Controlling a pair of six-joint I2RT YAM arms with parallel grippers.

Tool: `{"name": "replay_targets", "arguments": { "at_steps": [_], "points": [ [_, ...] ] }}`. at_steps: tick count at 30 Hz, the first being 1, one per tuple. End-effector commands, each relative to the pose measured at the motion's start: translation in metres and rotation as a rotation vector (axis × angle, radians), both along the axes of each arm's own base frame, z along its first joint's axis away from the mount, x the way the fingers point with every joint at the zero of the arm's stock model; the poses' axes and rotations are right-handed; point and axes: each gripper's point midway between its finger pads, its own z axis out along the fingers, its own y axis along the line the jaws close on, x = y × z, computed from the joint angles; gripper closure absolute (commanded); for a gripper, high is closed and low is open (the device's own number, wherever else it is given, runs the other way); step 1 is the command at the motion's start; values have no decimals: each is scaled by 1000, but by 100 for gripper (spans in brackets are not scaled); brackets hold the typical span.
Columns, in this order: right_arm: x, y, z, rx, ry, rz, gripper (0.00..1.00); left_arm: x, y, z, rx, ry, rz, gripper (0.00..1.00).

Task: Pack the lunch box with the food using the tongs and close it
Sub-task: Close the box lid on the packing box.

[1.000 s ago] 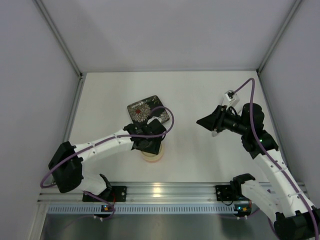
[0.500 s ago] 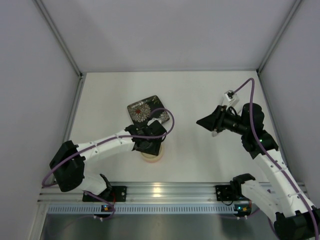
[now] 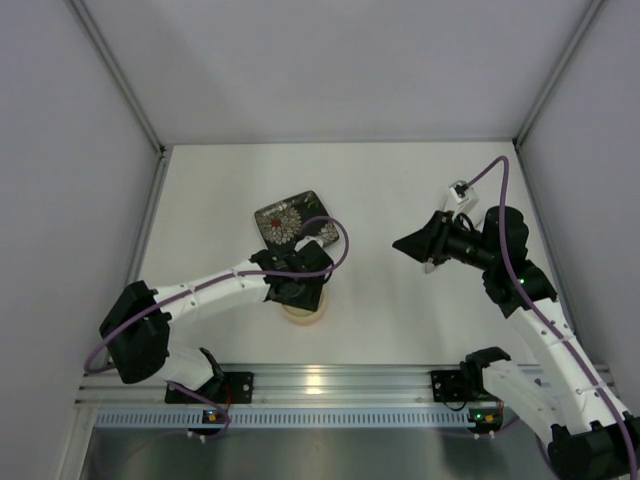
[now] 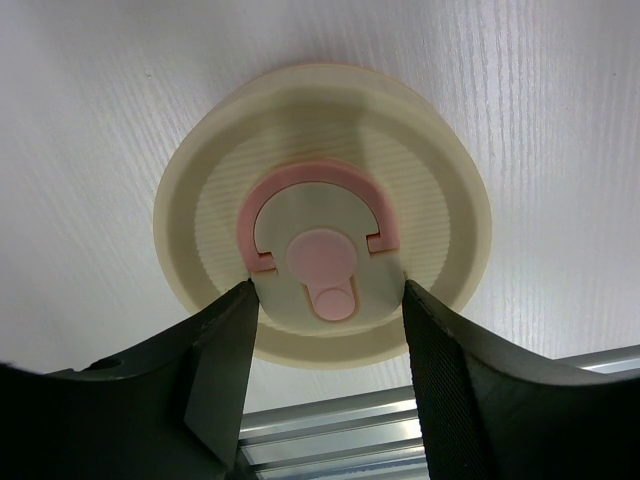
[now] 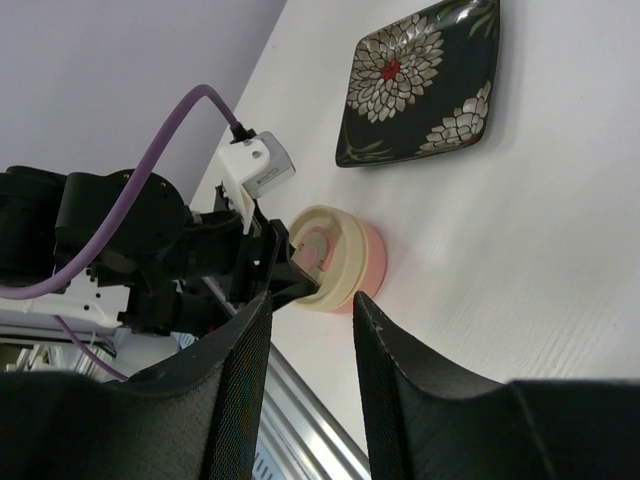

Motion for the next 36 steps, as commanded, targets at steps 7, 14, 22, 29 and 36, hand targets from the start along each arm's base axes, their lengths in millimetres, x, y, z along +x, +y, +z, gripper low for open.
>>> {"name": "replay_targets", "arguments": {
  "at_steps": [7, 14, 22, 29, 36],
  "points": [
    [-1, -1, 3, -4, -34, 15, 63, 11, -13, 13, -4, -13, 3, 31],
    [-1, -1, 4, -7, -38, 18, 63, 15, -12, 17, 11, -29, 11, 28],
    [0, 0, 5, -7, -39, 20, 62, 21, -10, 18, 31, -53, 21, 25],
    [0, -1, 5, -13, -36, 21, 62, 29, -14, 10, 42, -53, 26, 25],
    [0, -1, 0, -18, -29, 21, 63, 31, -17, -7, 49, -20, 25, 25]
  ]
}}
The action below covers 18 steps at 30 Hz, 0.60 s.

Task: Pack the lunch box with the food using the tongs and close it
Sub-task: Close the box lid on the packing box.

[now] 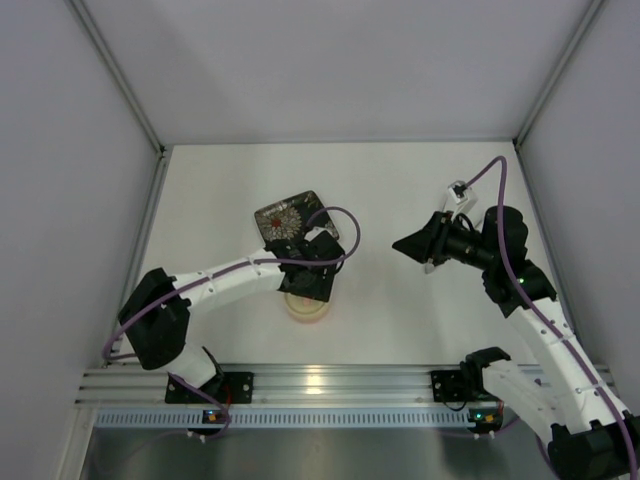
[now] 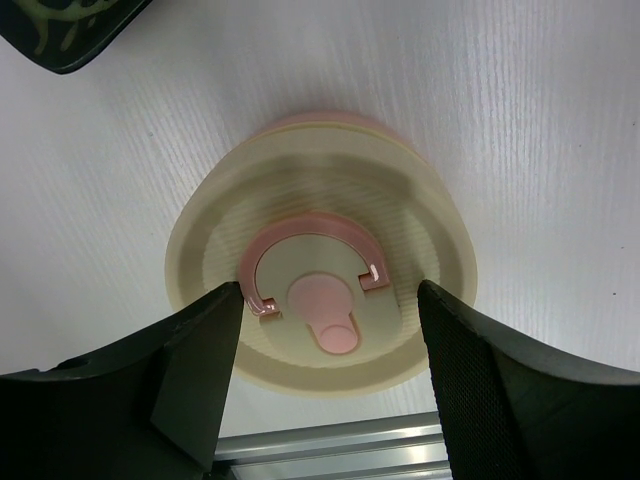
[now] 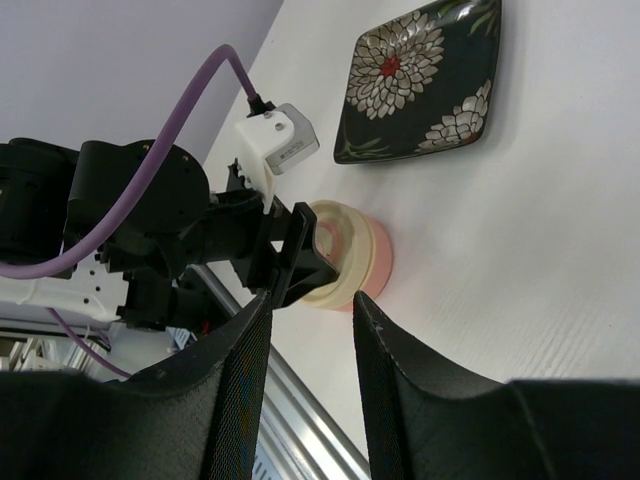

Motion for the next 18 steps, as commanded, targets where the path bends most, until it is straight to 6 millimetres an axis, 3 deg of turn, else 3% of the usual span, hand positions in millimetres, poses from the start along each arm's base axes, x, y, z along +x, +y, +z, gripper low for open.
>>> {"name": "replay_targets", "arguments": {
  "at_steps": [1, 8, 18],
  "points": [
    [1, -1, 0, -10, -20, 10, 62, 7, -3, -13, 14, 5, 7, 25],
    [-1, -1, -3, -12, -16, 13, 63, 1, -1, -27, 4, 43, 10, 24],
    [-2, -2, -2, -15, -17, 16, 62, 6, -6, 2, -49, 2, 8, 22]
  ]
}}
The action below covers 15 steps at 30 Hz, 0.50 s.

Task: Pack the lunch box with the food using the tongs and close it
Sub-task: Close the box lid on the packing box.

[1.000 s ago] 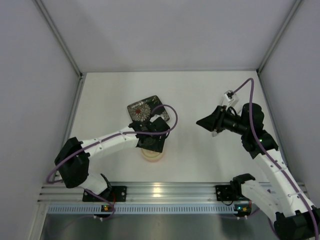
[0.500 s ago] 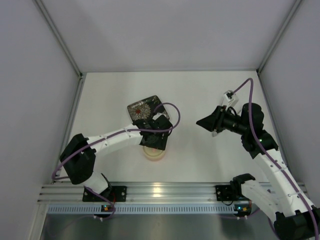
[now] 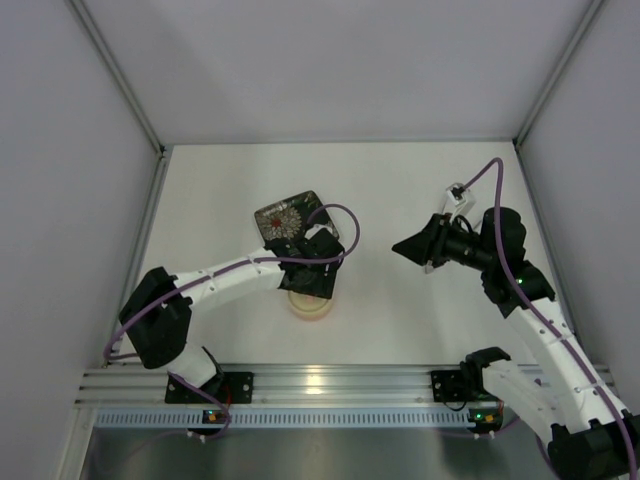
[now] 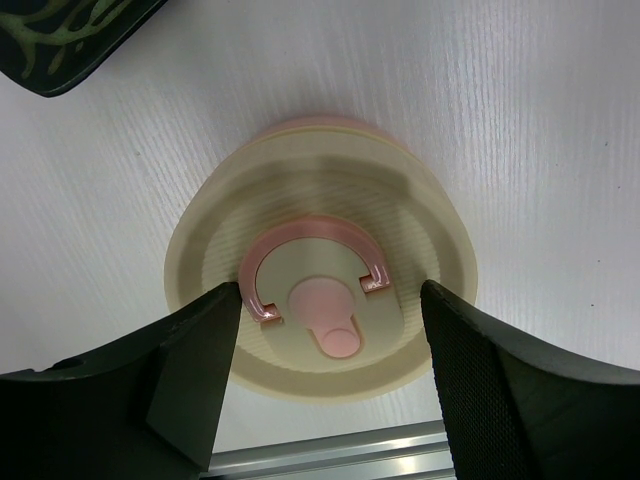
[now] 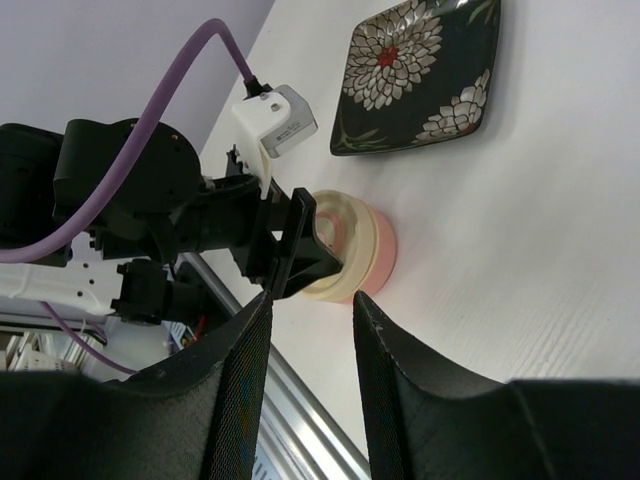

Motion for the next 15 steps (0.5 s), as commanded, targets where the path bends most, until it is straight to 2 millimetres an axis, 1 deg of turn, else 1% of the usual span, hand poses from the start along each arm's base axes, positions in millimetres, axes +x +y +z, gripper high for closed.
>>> {"name": "replay_targets", "arguments": {
  "at_steps": [1, 2, 5, 9, 10, 12, 13, 15],
  "points": [
    [-1, -2, 4, -4, -24, 8, 62, -1, 2, 5, -5, 3, 1, 22],
    [-1, -2, 5, -5, -26, 8, 62, 1, 4, 7, 1, -7, 7, 22],
    [-1, -2, 5, -10, -25, 10, 62, 7, 7, 21, 1, -53, 23, 21],
    [-1, -3, 6, -16, -27, 9, 62, 14, 8, 50, -29, -118, 38, 21],
    [-1, -2, 6, -18, -26, 9, 62, 16, 7, 65, -50, -140, 39, 21],
    [0, -3, 8, -18, -31, 5, 62, 18, 7, 81, -72, -169, 41, 21],
    [0, -3, 9, -17, -30, 5, 62, 20, 6, 96, -97, -195, 43, 21],
    [0, -2, 10, -16, -30, 6, 62, 22, 10, 116, -120, -244, 47, 21]
  ]
}}
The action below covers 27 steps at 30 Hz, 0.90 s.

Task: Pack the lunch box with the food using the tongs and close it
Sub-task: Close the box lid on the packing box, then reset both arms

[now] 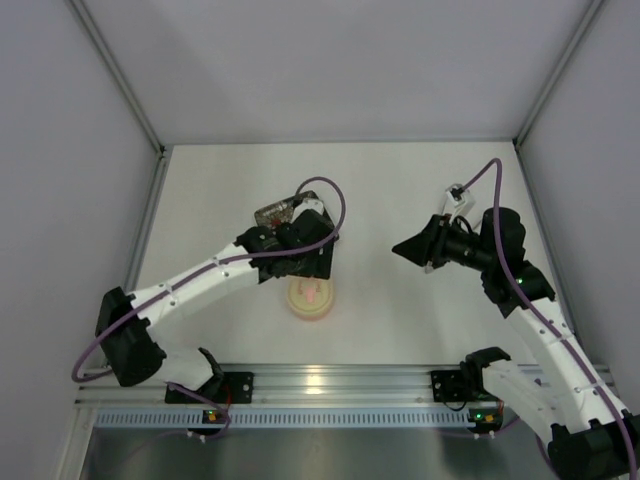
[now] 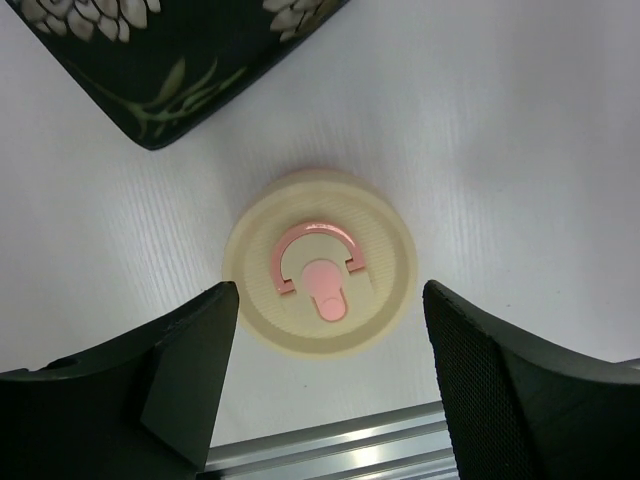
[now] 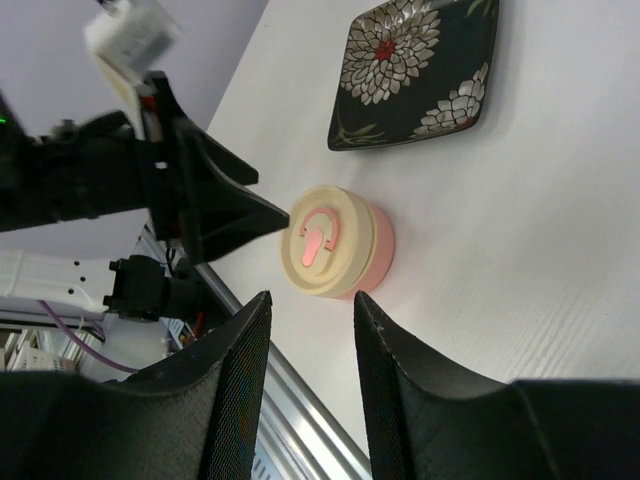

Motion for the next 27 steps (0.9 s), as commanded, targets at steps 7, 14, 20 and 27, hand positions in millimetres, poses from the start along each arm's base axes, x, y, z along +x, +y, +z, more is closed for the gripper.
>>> {"name": "replay_targets", "arguments": {
  "at_steps": [7, 14, 20, 27],
  "points": [
    [0, -3, 19, -6, -47, -4, 59, 28, 37, 116, -78, -361, 98, 18],
    [-4, -10, 23, -38, -68, -24, 41, 51, 73, 163, -109, -573, 165, 10],
    [-7, -15, 18, -63, -67, -49, 17, 73, 91, 145, -182, -489, 166, 9],
    [-6, -21, 21, -72, -86, -87, 0, 68, 95, 135, -199, -486, 129, 8]
  ]
}}
